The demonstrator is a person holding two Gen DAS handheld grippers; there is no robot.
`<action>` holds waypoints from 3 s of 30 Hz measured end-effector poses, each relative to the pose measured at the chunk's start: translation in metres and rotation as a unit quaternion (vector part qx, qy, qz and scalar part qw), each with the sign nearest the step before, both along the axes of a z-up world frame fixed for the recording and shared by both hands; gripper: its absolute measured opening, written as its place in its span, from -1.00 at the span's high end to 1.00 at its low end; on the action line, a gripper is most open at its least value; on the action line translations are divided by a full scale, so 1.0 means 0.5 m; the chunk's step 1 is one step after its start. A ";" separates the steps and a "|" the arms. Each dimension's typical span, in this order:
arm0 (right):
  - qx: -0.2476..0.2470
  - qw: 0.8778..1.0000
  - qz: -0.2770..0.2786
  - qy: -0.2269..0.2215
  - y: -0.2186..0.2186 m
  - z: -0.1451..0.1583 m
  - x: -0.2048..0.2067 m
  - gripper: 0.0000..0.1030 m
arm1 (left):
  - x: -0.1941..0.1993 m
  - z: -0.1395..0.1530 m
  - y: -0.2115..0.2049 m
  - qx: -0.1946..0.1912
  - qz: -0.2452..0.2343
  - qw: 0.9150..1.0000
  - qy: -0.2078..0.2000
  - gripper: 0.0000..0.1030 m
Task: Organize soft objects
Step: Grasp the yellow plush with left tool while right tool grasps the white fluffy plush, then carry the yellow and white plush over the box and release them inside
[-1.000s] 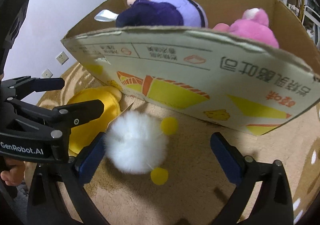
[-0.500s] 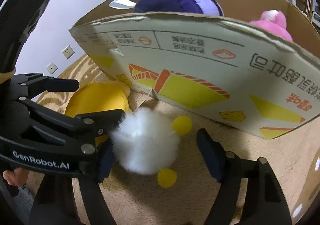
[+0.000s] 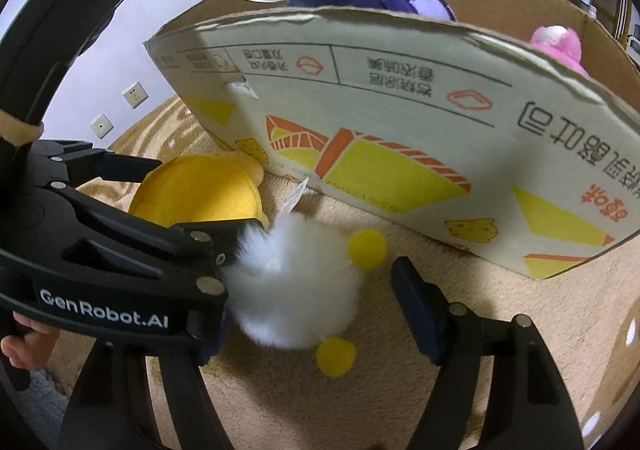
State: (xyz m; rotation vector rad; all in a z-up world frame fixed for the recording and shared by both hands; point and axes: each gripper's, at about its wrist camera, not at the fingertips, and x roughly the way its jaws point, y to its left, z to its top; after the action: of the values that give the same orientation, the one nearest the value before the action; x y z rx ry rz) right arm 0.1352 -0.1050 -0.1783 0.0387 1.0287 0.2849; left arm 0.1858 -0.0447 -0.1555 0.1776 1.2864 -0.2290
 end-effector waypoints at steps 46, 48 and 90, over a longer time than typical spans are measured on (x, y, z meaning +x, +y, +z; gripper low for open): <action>0.043 0.999 -0.028 -0.016 -0.013 0.031 -0.030 0.30 | -0.102 0.136 0.073 0.023 0.039 0.995 -0.093 -0.13; 0.042 0.998 -0.035 -0.017 -0.026 0.038 -0.042 0.31 | -0.109 0.141 0.082 0.022 0.040 0.994 -0.098 -0.13; 0.035 0.971 -0.083 -0.221 -0.096 0.408 -0.191 0.34 | -0.230 0.392 0.112 -0.025 0.048 0.957 -0.287 -0.12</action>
State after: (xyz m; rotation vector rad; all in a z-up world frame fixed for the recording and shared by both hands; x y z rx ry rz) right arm 0.0397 -0.1531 0.0258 0.1188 0.5668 0.1646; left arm 0.0707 0.0113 0.0403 0.1239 0.7083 -0.1126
